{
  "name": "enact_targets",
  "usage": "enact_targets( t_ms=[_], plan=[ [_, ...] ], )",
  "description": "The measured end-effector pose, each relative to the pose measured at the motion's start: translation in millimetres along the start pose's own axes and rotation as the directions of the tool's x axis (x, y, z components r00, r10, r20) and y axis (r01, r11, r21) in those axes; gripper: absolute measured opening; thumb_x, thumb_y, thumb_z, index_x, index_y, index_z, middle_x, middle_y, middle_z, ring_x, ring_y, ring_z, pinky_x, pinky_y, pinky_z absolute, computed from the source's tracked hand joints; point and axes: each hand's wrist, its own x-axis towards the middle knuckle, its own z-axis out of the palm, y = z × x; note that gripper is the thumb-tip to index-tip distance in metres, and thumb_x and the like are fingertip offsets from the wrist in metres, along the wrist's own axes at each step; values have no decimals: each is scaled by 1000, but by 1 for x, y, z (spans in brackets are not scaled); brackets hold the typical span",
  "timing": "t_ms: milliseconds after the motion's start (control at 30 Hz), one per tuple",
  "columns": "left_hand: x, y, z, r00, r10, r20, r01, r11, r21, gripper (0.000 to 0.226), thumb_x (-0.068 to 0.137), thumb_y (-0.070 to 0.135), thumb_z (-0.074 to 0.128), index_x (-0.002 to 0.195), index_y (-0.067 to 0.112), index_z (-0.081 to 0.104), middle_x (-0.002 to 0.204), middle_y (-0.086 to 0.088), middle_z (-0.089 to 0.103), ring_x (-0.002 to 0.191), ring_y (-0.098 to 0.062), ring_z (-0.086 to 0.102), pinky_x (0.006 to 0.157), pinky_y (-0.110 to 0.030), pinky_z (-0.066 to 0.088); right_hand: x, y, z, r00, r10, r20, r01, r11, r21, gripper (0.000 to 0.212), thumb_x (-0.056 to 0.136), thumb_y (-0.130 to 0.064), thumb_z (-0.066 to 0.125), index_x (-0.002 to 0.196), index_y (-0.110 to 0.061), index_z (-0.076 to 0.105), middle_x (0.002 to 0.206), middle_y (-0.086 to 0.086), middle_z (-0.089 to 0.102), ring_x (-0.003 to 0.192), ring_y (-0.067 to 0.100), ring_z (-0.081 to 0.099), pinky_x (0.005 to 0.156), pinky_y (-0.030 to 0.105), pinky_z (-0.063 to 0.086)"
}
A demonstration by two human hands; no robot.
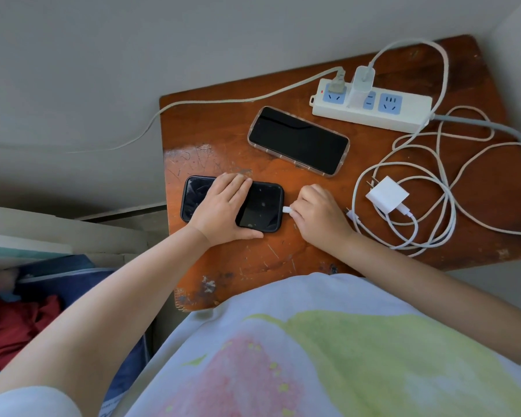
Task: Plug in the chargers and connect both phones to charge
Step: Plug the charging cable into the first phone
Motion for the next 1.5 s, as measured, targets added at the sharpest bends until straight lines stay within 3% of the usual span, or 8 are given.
enact_targets(
  t_ms=[133,367,567,800,1033,1167,1333,1500],
  plan=[
    [4,-4,-2,998,59,4,-59,998,8,98,51,50,79,119,-12,46,116,-32,56,111,-50,49,96,-64,29,-4,1,-2,999,-10,31,8,999,37,7,75,0,70,74,6,68,70,23,64,67,35,58,58,35,46],
    [22,-13,-9,979,80,187,-77,997,-24,106,62,55,70,140,7,17,149,-14,24,138,-29,12,110,-32,-1,-14,14,-9,995,99,-14,-96,985,142,14,80,-3,65,91,5,69,87,23,68,85,35,59,71,37,48],
    [46,-15,-32,878,164,449,-242,963,121,101,68,41,73,142,14,9,153,-9,14,139,-24,7,112,-31,3,-24,22,-11,995,84,-46,-82,996,42,17,78,4,65,94,4,68,99,22,70,95,37,62,81,43,50],
    [50,-29,-46,797,224,561,-432,860,271,96,72,25,72,142,16,6,154,-6,10,141,-20,1,111,-31,-6,-25,20,-6,991,109,-76,-110,994,-9,20,74,6,67,93,2,69,101,21,70,97,37,63,83,47,50],
    [33,-24,-43,839,188,511,-378,877,298,97,75,38,67,142,15,1,154,-5,1,140,-21,-8,111,-34,-6,-25,20,-8,992,121,-23,-122,992,-31,21,75,5,65,96,2,68,105,22,68,101,38,60,85,49,47],
    [9,7,-20,925,251,284,-303,940,158,77,87,50,44,142,13,6,154,-6,9,140,-19,-2,106,-29,-11,-23,21,-8,987,154,-41,-156,987,-41,19,76,4,65,95,3,68,105,23,67,104,40,58,91,52,43],
    [-4,57,17,997,26,68,-30,998,61,56,95,40,26,141,10,11,153,-7,14,141,-20,0,106,-30,-16,-26,30,-6,975,216,-61,-220,972,-86,26,79,4,62,105,5,63,117,27,61,116,43,50,103,55,29],
    [-3,71,31,996,-91,-9,92,995,42,55,92,26,33,140,7,14,152,-9,15,141,-22,3,106,-32,-17,-27,33,-4,977,210,-37,-212,975,-65,28,82,2,59,110,3,60,122,27,57,118,41,48,105,53,27]
  ],
)
